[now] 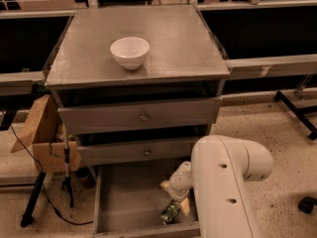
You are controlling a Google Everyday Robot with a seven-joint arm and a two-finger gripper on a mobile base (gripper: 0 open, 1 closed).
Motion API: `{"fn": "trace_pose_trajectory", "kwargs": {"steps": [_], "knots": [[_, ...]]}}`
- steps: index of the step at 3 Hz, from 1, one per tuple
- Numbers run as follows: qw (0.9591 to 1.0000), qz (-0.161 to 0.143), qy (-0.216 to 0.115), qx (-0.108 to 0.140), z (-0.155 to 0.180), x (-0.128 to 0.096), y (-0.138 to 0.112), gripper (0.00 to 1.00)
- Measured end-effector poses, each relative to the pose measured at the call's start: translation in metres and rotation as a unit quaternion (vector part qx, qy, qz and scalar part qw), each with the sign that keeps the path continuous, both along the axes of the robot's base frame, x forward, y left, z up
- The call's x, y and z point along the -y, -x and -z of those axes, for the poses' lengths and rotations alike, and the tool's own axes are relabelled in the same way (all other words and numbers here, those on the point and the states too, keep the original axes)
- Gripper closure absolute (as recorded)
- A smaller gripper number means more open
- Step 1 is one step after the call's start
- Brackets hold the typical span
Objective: Pick green can from bottom drawer and place on counter
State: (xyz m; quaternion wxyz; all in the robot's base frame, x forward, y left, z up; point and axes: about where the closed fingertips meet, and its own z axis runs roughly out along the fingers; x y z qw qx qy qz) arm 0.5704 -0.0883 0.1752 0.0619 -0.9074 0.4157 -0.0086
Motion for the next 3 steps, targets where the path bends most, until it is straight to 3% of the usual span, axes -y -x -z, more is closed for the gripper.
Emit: {"fn": "trace_pose_trajectory", "kwargs": {"steps": [2, 3], "knots": [[0.9992, -0.036, 0.005, 0.017, 0.034, -0.009, -0.008, 0.03], [0.9987, -0.048, -0.006, 0.016, 0.039, -0.014, -0.005, 0.2]]}}
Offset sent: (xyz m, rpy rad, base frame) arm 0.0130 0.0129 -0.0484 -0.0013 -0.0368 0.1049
